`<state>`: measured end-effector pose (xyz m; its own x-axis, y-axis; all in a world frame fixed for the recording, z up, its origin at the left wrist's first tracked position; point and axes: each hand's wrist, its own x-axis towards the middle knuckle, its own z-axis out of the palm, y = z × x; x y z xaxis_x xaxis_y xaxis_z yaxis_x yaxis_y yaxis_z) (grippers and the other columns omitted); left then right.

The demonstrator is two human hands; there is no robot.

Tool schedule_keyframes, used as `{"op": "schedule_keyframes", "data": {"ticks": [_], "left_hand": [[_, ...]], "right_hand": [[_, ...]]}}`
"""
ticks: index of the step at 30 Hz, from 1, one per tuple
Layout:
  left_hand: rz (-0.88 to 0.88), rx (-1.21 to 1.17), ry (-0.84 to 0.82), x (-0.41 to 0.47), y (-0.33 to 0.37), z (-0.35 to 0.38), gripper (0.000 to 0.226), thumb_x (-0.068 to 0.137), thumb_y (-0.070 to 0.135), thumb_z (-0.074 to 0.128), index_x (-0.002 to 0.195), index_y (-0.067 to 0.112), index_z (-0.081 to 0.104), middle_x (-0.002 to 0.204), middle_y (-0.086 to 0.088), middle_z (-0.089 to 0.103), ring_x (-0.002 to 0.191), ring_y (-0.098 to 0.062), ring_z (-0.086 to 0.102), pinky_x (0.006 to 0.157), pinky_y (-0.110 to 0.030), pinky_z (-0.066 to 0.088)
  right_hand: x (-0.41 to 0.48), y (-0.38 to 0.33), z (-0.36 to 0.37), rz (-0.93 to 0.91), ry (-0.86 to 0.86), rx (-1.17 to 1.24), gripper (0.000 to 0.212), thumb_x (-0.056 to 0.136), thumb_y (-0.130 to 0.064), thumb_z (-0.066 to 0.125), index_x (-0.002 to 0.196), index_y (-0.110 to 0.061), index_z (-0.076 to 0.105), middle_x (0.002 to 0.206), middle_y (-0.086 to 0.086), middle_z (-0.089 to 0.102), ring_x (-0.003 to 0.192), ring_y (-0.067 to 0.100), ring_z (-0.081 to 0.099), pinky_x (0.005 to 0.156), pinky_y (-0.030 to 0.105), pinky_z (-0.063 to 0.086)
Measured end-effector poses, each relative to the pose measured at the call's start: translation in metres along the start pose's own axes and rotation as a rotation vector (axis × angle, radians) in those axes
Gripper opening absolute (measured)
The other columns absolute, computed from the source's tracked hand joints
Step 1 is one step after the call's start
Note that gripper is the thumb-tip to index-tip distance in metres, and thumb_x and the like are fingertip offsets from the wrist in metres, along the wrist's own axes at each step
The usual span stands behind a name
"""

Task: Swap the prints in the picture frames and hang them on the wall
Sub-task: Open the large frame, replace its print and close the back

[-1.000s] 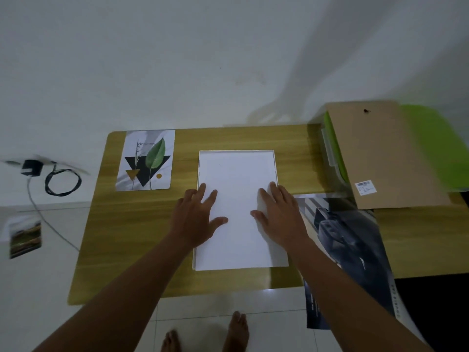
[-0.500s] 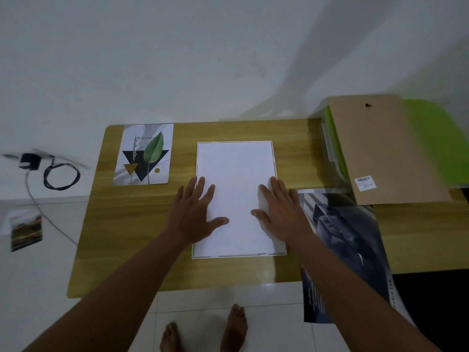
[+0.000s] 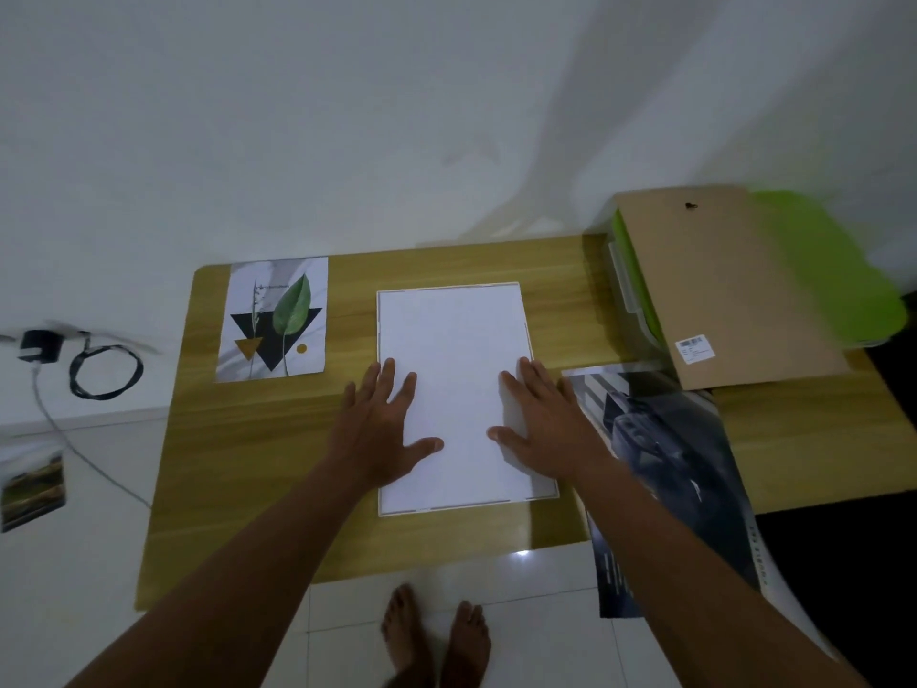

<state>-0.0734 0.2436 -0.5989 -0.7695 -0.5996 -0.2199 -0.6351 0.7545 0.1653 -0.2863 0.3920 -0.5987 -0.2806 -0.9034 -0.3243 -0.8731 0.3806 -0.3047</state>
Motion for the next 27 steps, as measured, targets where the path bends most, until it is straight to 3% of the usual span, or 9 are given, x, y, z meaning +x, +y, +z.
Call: {"op": "schedule_keyframes", "data": {"ticks": [5,9,13,17,20,23,27], "left_hand": [[-0.033,0.020,-0.010,0.002,0.003,-0.009,0.097,0.080,0.083,0.025,0.155,0.022,0.017,0.162,-0.013,0.008,0.150,-0.034,0.006,0.117,-0.056,0.012],[-0.061,-0.083,0.011,0.019,0.028,-0.041,0.081,0.091,0.071,0.025,0.156,0.023,0.013,0.163,-0.007,0.010,0.150,-0.027,0.006,0.120,-0.047,0.013],[0.032,-0.276,0.115,0.045,0.081,-0.080,0.066,0.096,0.059,0.037,0.152,0.023,0.030,0.154,-0.005,0.036,0.142,-0.025,0.030,0.113,-0.043,0.032],[0.094,-0.438,0.090,0.085,0.146,-0.109,0.059,0.096,0.051,0.048,0.148,0.023,0.039,0.143,-0.007,0.050,0.133,-0.024,0.043,0.109,-0.040,0.036],[0.043,-0.617,0.090,0.113,0.193,-0.122,0.054,0.093,0.043,0.058,0.142,0.021,0.049,0.128,-0.007,0.061,0.113,-0.022,0.059,0.099,-0.035,0.045],[-0.001,-0.648,0.079,0.141,0.232,-0.121,0.050,0.091,0.036,0.063,0.138,0.020,0.054,0.121,-0.007,0.064,0.102,-0.021,0.063,0.092,-0.029,0.047],[-0.106,-0.642,0.060,0.171,0.267,-0.112,0.054,0.090,0.036,0.065,0.140,0.019,0.051,0.123,-0.005,0.062,0.114,-0.022,0.058,0.090,-0.023,0.039]], "right_hand": [[-0.009,-0.004,-0.018,0.053,0.027,0.096,0.077,0.098,-0.059,0.040,0.158,-0.021,0.009,0.166,0.004,-0.003,0.152,0.022,-0.006,0.122,0.045,0.003],[-0.019,0.003,-0.057,0.092,0.143,0.175,0.068,0.100,-0.045,0.047,0.156,-0.021,0.019,0.164,0.006,0.012,0.149,0.027,0.020,0.116,0.042,0.028],[-0.032,0.036,-0.106,0.106,0.296,0.168,0.061,0.099,-0.035,0.051,0.152,-0.013,0.031,0.157,0.010,0.033,0.141,0.028,0.036,0.110,0.039,0.037],[-0.044,0.094,-0.152,0.217,0.366,0.156,0.061,0.098,-0.031,0.053,0.152,-0.013,0.032,0.150,0.009,0.041,0.135,0.028,0.041,0.104,0.039,0.042],[-0.048,0.145,-0.177,0.290,0.360,0.151,0.062,0.095,-0.028,0.058,0.150,-0.014,0.035,0.147,0.011,0.045,0.134,0.029,0.043,0.103,0.037,0.040],[-0.050,0.196,-0.193,0.365,0.324,0.173,0.062,0.093,-0.026,0.060,0.149,-0.011,0.037,0.145,0.015,0.047,0.132,0.031,0.045,0.104,0.036,0.039],[-0.050,0.250,-0.202,0.434,0.304,0.203,0.065,0.090,-0.030,0.064,0.147,-0.010,0.039,0.139,0.021,0.048,0.130,0.036,0.045,0.104,0.041,0.041]]}}
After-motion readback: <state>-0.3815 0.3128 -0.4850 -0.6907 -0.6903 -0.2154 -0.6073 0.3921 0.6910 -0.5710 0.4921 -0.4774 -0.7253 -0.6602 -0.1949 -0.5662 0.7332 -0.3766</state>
